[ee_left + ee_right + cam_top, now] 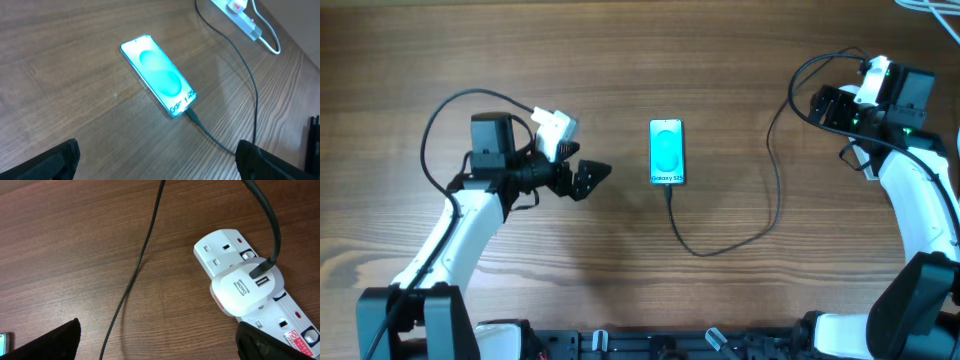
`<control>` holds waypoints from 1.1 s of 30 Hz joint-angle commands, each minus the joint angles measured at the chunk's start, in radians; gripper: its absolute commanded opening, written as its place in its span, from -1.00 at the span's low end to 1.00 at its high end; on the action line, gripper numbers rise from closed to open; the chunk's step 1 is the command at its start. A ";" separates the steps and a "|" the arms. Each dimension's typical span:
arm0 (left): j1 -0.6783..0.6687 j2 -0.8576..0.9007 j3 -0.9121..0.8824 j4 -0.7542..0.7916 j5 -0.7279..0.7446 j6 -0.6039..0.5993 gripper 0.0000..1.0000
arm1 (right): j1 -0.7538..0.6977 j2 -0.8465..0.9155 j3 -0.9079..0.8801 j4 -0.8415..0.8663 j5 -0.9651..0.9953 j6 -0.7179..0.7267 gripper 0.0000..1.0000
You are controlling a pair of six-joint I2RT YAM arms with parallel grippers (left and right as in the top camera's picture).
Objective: Plug charger to phone and switch on socket
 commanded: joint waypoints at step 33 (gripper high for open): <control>-0.098 -0.061 -0.375 0.793 -0.478 -0.568 1.00 | 0.002 0.008 0.002 0.002 -0.017 -0.007 0.99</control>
